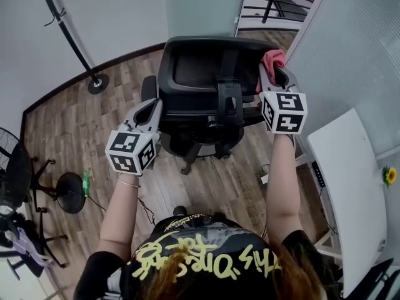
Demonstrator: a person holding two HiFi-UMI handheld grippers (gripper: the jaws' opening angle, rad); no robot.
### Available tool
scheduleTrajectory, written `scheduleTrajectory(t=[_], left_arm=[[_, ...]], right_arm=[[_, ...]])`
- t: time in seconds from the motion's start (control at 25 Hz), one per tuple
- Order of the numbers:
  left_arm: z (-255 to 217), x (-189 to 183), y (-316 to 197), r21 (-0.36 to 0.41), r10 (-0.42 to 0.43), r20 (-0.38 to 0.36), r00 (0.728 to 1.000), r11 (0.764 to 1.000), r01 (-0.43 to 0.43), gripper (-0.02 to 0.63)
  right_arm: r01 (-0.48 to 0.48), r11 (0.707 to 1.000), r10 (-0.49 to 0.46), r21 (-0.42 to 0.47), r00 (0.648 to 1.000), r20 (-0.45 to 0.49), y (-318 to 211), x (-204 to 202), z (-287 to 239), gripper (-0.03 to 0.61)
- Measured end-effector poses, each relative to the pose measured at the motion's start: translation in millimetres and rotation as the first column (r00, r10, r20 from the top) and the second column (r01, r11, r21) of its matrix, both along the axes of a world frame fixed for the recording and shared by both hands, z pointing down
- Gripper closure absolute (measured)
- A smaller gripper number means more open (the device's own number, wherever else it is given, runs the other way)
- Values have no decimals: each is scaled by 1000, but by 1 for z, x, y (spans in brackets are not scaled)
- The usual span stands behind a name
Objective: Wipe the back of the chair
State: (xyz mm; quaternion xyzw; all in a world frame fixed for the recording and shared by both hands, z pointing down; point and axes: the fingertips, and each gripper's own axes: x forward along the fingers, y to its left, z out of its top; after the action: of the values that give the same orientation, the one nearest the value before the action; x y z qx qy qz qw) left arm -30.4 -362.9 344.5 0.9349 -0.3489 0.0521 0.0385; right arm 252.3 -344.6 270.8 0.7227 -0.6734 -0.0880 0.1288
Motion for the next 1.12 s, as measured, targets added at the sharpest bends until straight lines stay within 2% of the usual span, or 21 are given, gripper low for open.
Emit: scheduleTrajectory(t=[0.56, 1.12], left_arm=[[-2, -1, 3, -20, 72, -36, 997, 997, -73, 620], [1, -1, 7, -5, 135, -25, 991, 991, -135, 620]], right_arm=[[57, 998, -57, 1, 998, 3, -12, -43, -4, 517], [89, 996, -90, 26, 995, 31, -1, -74, -21, 517]])
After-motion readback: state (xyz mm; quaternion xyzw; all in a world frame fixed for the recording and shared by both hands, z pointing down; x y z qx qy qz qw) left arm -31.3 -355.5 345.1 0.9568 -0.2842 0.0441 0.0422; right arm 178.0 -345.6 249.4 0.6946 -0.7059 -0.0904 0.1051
